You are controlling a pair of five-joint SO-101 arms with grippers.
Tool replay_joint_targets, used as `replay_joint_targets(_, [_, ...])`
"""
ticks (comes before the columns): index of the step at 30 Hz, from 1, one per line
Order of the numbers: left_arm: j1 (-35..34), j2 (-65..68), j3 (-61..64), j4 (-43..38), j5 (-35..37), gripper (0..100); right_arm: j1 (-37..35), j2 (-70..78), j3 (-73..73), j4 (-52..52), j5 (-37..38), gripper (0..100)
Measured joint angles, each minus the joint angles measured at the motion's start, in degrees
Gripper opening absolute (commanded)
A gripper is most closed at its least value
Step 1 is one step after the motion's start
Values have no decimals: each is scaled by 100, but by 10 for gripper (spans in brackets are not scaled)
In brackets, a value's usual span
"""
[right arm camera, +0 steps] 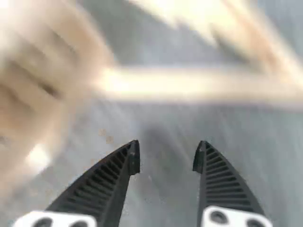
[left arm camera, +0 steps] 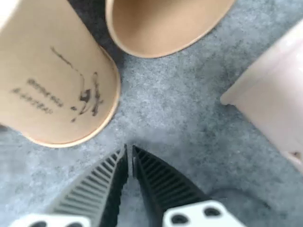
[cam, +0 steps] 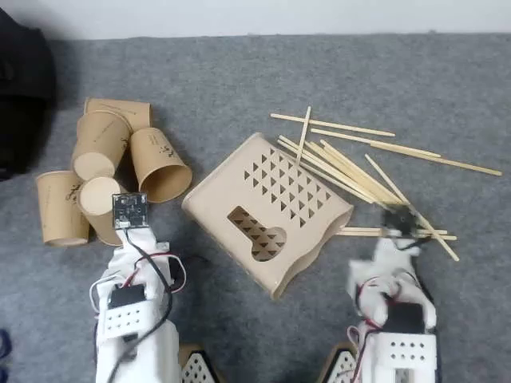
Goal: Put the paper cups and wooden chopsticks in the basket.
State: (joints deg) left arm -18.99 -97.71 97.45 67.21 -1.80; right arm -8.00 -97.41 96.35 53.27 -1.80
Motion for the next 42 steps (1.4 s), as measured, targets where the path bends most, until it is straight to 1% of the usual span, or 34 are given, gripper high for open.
replay_joint_targets(2, [-9,-387,0,343,0,13,-26,0,0,-44,-18,213])
replay_joint_targets(4, [-9,-501,0,475,0,13,-35,0,0,-79,-18,213])
replay_joint_targets(42, [-9,-536,-9,484,0,13,-26,0,0,-79,-18,213])
